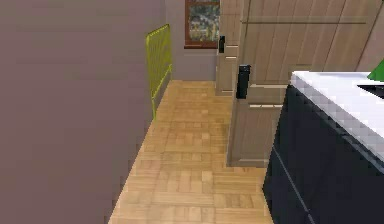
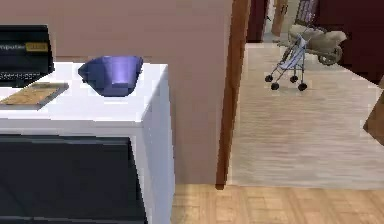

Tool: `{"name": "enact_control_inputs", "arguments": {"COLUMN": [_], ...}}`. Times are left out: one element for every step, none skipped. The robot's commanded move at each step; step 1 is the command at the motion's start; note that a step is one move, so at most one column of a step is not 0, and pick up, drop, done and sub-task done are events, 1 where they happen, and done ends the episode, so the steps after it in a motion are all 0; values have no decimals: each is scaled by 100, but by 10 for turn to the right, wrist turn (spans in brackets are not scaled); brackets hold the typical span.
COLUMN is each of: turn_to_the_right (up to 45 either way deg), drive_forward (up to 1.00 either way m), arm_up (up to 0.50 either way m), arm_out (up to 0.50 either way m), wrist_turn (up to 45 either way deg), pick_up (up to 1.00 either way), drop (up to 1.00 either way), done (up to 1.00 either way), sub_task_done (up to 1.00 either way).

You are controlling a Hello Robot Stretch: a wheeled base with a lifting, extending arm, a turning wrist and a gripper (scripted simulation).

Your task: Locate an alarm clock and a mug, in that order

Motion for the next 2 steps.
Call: {"name": "enact_control_inputs", "arguments": {"turn_to_the_right": [0, 30], "drive_forward": [100, 0], "arm_up": [0, 0], "arm_out": [0, 0], "wrist_turn": [0, 0], "pick_up": [0, 0], "drop": [0, 0], "done": [0, 0], "sub_task_done": [0, 0]}}
